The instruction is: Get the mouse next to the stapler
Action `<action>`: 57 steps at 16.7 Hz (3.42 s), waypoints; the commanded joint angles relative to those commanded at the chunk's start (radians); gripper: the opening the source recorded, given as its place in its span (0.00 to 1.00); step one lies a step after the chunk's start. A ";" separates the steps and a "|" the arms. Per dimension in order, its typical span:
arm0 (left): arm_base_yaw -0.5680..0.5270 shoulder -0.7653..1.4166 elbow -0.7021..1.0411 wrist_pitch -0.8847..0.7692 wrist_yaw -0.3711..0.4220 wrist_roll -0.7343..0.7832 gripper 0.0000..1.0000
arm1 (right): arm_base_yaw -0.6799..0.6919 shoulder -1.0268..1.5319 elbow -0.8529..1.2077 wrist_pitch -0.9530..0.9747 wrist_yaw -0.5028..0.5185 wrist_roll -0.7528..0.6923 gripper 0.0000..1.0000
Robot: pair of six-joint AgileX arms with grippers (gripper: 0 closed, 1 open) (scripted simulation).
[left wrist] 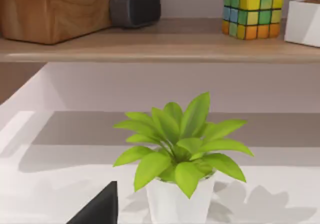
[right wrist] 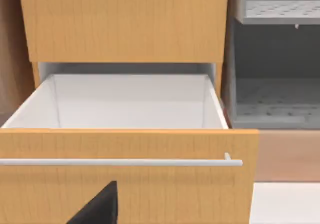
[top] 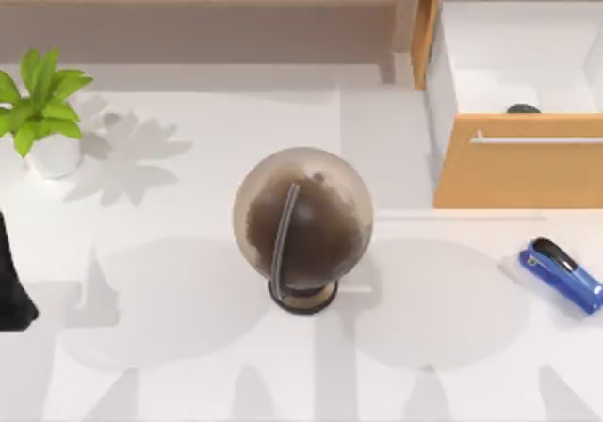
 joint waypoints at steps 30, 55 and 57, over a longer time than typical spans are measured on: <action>0.000 0.000 0.000 0.000 0.000 0.000 1.00 | 0.133 2.130 1.877 -1.063 0.005 0.190 1.00; 0.000 0.000 0.000 0.000 0.000 0.000 1.00 | 0.136 2.411 2.081 -1.138 0.021 0.188 1.00; 0.000 0.000 0.000 0.000 0.000 0.000 1.00 | 0.137 2.411 2.074 -1.131 0.021 0.189 1.00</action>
